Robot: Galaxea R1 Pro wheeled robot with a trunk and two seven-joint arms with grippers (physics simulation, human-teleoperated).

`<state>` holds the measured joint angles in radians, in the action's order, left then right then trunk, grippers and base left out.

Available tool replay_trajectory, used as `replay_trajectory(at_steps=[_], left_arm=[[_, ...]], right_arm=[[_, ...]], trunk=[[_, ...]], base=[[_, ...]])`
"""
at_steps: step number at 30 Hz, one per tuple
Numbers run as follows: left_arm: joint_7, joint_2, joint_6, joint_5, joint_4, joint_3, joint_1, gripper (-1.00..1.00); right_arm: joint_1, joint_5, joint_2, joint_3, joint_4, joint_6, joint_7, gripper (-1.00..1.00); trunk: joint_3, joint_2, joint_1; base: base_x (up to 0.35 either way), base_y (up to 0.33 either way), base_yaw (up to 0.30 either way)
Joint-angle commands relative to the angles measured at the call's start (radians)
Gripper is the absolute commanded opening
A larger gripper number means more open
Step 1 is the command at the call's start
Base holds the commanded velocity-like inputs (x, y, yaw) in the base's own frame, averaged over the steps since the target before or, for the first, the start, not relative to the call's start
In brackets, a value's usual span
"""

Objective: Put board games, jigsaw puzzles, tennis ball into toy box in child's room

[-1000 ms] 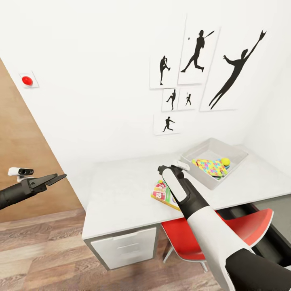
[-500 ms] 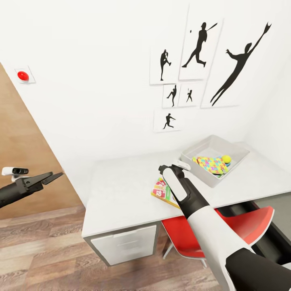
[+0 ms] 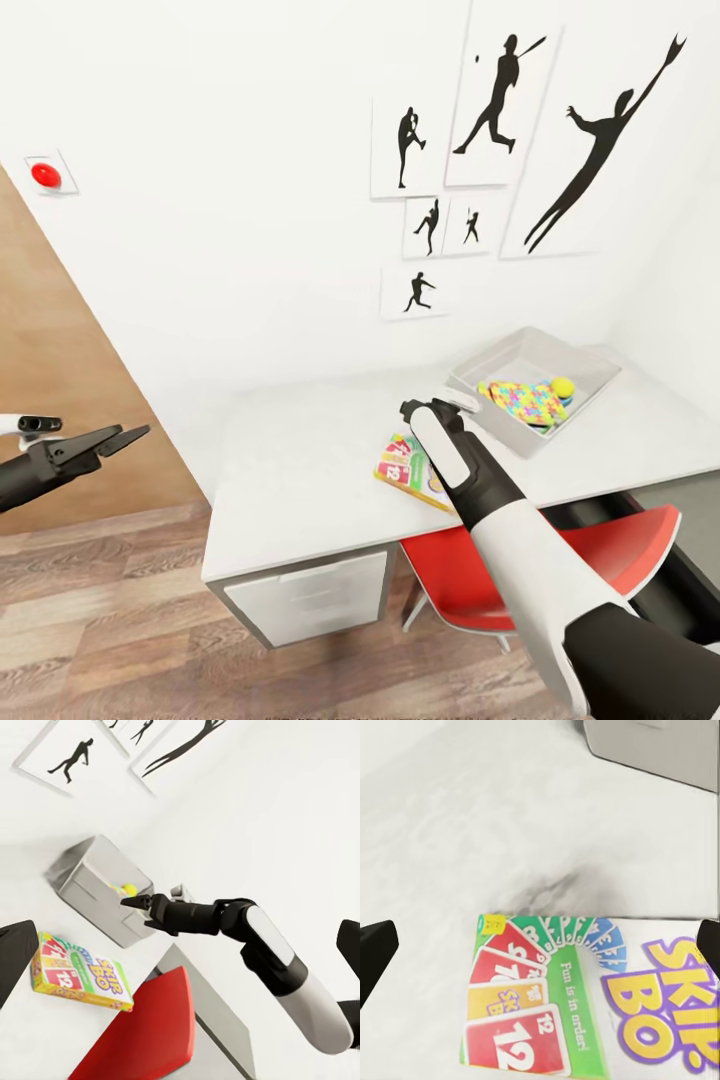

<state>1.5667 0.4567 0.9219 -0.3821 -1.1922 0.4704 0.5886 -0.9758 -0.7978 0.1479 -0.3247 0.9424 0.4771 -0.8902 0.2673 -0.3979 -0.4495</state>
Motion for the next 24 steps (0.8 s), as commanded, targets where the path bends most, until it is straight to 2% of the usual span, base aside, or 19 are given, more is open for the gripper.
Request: replay_trajectory(at_steps=[1, 8, 24], left_arm=[[0.004, 0.0, 0.011, -0.004, -0.001, 0.0, 0.0, 1.0], [0.004, 0.0, 0.011, -0.011, -0.001, 0.0, -0.002, 1.0], [0.004, 0.0, 0.011, -0.012, -0.001, 0.0, -0.003, 1.0]], right_arm=[[-0.004, -0.006, -0.007, -0.001, 0.001, 0.005, -0.007, 1.0], [-0.02, -0.006, -0.032, 0.001, 0.001, 0.007, -0.006, 1.0], [-0.03, -0.006, -0.048, 0.001, 0.0, 0.004, -0.004, 1.0]], trunk=[[0.004, -0.002, -0.001], [0.015, -0.002, -0.001], [0.041, -0.002, -0.001]], base=[[0.0, 0.0, 0.0], [0.0, 0.0, 0.0], [0.0, 0.0, 0.0]])
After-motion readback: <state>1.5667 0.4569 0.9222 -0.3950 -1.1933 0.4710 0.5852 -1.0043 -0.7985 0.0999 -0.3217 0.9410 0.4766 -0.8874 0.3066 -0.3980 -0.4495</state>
